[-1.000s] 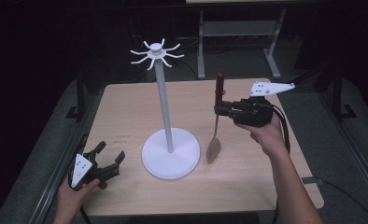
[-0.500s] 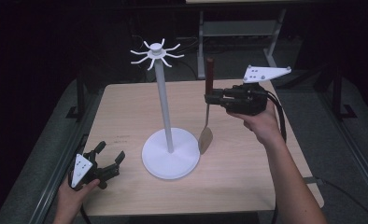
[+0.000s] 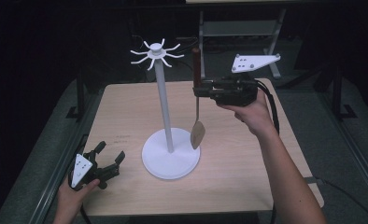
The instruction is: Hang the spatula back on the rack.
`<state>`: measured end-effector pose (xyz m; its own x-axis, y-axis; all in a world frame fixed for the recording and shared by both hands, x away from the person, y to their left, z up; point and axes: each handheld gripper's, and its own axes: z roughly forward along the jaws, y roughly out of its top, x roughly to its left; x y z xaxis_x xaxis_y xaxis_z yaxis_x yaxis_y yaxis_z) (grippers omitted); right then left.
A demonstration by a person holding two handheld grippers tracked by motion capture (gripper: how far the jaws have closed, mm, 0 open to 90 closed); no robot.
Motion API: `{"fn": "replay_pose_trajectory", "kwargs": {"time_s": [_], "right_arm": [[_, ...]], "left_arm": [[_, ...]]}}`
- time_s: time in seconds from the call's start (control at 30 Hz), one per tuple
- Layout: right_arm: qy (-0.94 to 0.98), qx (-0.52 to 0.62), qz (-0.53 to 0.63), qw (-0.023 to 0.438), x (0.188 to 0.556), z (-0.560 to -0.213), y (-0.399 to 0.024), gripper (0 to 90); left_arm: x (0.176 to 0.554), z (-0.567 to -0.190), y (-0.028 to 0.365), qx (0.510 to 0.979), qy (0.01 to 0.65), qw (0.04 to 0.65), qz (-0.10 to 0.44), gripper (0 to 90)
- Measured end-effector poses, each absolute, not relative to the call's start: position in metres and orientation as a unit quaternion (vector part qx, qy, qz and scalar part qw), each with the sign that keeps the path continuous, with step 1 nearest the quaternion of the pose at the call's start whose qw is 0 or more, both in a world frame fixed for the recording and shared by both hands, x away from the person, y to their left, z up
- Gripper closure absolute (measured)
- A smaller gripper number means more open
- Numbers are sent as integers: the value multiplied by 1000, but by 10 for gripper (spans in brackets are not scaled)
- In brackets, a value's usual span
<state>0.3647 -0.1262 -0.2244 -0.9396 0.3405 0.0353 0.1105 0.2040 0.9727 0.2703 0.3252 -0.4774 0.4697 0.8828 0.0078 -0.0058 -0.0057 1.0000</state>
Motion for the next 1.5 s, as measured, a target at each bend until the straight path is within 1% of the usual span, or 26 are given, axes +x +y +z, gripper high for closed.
{"fn": "replay_pose_trajectory", "kwargs": {"time_s": [0.97, 1.27, 1.5], "right_arm": [[790, 121, 596, 77, 380, -218, -83, 727], [790, 123, 596, 75, 380, -220, -85, 717], [781, 133, 605, 74, 376, -224, -96, 667]], "left_arm": [[270, -477, 325, 608, 360, 605, 366, 131], [270, -477, 325, 607, 361, 605, 367, 131], [270, -477, 325, 607, 362, 605, 367, 131]]}}
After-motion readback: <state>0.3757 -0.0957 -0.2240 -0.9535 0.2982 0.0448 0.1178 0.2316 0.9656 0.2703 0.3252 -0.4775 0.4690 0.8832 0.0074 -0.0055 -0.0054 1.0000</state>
